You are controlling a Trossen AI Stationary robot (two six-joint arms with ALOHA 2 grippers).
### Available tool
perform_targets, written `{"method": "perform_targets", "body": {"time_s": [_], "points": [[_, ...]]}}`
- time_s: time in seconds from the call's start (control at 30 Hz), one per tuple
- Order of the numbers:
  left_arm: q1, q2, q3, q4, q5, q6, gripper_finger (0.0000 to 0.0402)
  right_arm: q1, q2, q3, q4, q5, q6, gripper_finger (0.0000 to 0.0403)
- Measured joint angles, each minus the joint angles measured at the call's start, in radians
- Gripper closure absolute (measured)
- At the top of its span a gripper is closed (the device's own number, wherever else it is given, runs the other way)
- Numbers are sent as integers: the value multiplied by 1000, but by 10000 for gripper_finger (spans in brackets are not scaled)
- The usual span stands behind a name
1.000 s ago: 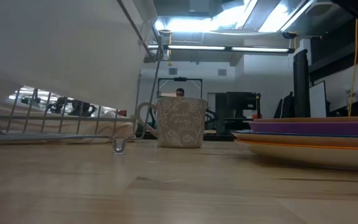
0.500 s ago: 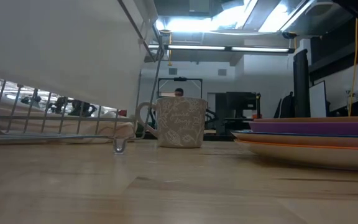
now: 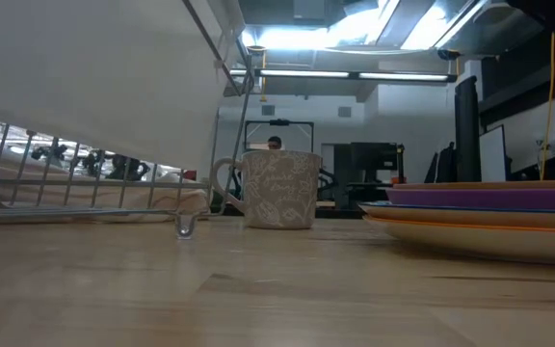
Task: Sort dishes
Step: Put the brown plate into the dish rack
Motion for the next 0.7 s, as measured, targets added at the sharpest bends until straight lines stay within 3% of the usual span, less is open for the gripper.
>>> {"method": "perform_targets", "body": {"time_s": [0.17, 0.43, 0.57, 0.7], "points": [[0, -46, 0, 0, -18, -112, 400, -10, -8, -1, 92, 10, -83, 223], [0, -84, 0, 3, -58, -288, 399, -17, -89, 0, 39, 27, -260, 223], [0, -84, 0, 36, -85, -337, 399, -26, -162, -1, -89, 26, -367, 223], [0, -82, 0, 133, -101, -330, 399, -37, -254, 0, -336, 40, -449, 223]]}}
